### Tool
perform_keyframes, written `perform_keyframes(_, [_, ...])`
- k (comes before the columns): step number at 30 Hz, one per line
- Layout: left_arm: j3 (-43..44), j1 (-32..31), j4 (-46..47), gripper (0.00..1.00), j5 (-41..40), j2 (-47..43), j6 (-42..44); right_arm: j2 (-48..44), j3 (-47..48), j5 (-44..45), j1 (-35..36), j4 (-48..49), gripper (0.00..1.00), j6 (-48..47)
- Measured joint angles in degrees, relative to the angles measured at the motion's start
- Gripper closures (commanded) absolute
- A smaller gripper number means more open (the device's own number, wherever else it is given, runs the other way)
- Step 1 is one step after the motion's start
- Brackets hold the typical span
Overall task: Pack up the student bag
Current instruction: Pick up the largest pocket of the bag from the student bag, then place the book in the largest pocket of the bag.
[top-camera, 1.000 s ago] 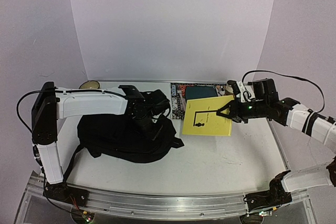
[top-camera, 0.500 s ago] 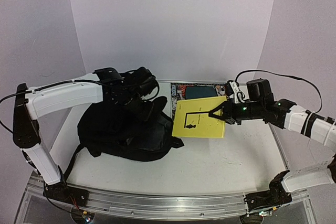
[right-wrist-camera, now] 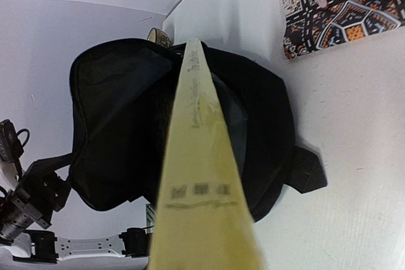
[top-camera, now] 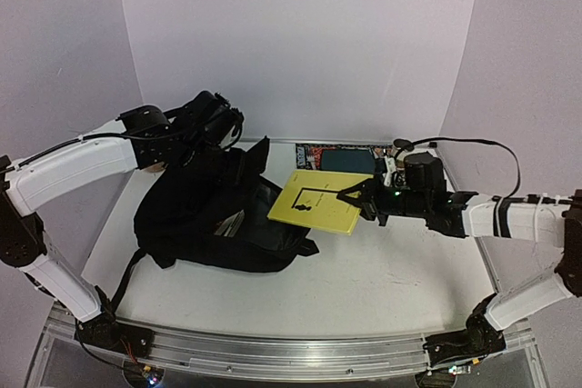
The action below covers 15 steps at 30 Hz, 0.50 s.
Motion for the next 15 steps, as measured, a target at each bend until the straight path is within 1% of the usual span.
perform_keyframes(4, [-2.6,0.0,2.5,1.00,2.0,-1.2,-0.4,7.1,1.2,-0.2,3.1,7.6,1.00,5.0])
perform_keyframes(9, [-4.0,0.0,4.3,1.00,4.1,-1.7,-0.6,14.1,6.0,-0.5,6.3,12.6,1.00,8.8])
perform_keyframes(15, [-5.2,0.1,5.9,1.00,5.4,-3.0,-0.6,17.8,11.2,-1.1,8.4,16.8,1.00,11.4])
